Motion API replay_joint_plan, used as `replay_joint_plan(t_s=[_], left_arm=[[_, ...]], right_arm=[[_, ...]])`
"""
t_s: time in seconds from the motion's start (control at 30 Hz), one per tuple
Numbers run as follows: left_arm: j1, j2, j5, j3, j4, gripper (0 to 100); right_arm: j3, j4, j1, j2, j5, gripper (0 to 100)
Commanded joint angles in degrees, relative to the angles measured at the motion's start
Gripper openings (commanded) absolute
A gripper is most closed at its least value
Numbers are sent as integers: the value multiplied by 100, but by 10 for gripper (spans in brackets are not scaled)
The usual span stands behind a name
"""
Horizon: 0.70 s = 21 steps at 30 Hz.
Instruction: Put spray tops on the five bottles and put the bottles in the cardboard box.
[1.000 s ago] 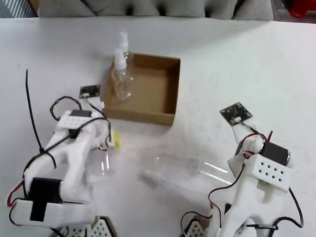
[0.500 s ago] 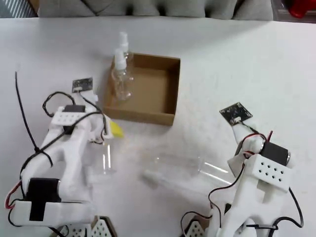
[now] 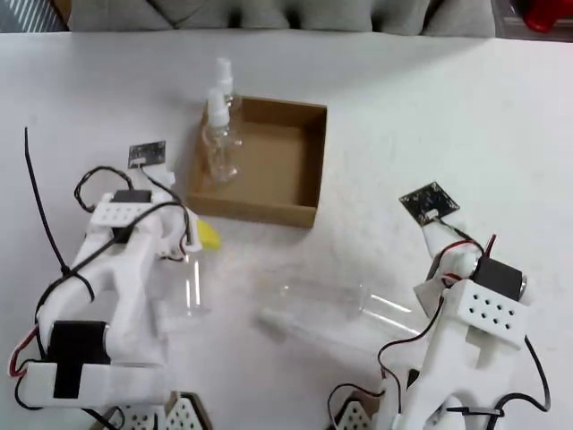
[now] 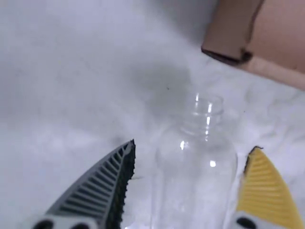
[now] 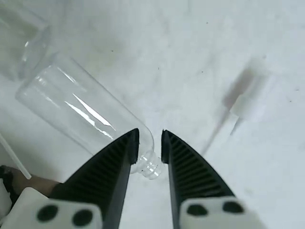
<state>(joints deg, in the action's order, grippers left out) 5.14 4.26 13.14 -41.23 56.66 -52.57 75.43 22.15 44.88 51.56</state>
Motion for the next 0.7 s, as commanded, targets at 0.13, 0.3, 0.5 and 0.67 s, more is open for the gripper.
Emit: replay_joint_plan(t_s=[0.13, 0.3, 0.5, 0.67], left_arm=[[-224, 57, -193, 176, 62, 343], [-224, 48, -193, 176, 53, 343], [-224, 48, -185, 132, -325, 234], [-224, 48, -193, 123, -466, 18]], right_arm=[[62, -40, -22, 48, 62, 52], [62, -40, -13, 48, 62, 52], [62, -40, -4, 48, 70, 52], [62, -48, 57, 40, 70, 52]])
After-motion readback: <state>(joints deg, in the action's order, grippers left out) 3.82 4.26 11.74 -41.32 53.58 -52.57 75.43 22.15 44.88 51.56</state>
